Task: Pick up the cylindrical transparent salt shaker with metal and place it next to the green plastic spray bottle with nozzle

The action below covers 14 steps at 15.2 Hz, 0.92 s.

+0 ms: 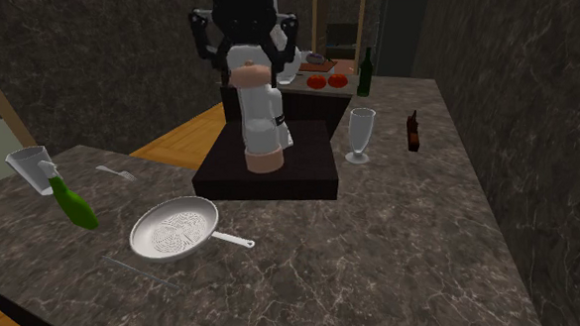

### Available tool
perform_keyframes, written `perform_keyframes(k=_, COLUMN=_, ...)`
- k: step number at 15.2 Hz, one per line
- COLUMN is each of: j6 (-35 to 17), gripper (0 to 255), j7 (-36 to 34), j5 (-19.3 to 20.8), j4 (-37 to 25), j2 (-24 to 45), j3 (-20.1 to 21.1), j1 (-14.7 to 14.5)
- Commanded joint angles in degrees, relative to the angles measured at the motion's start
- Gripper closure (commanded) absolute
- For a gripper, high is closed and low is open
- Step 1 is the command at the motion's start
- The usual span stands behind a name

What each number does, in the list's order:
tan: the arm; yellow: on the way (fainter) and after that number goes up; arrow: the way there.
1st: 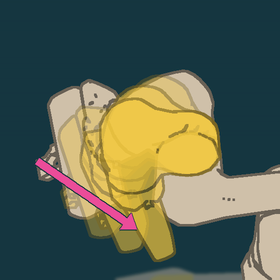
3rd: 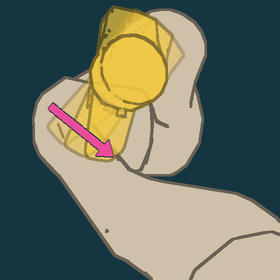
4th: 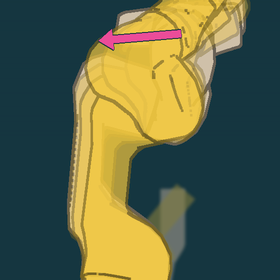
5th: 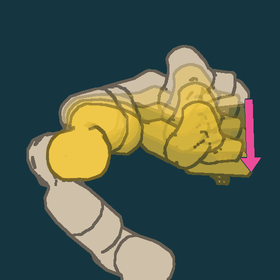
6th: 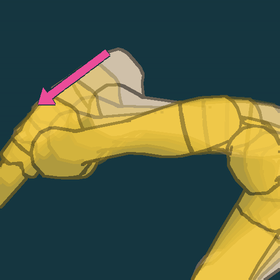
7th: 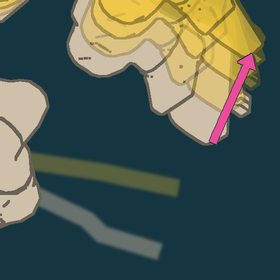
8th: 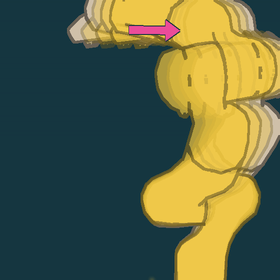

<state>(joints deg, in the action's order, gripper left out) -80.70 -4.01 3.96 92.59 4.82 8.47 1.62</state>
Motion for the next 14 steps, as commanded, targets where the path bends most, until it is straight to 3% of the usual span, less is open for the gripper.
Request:
perform_keyframes(k=1, j6=-1.1, gripper=255, j7=2.2, j5=0.2, j4=3.5, j2=-2.5, j3=-1.0, j1=1.2)
perform_keyframes(k=14, j6=-5.2, gripper=255, j7=18.2, j5=4.7, j4=19.7, j2=-16.4, j3=-9.8, j1=8.9)
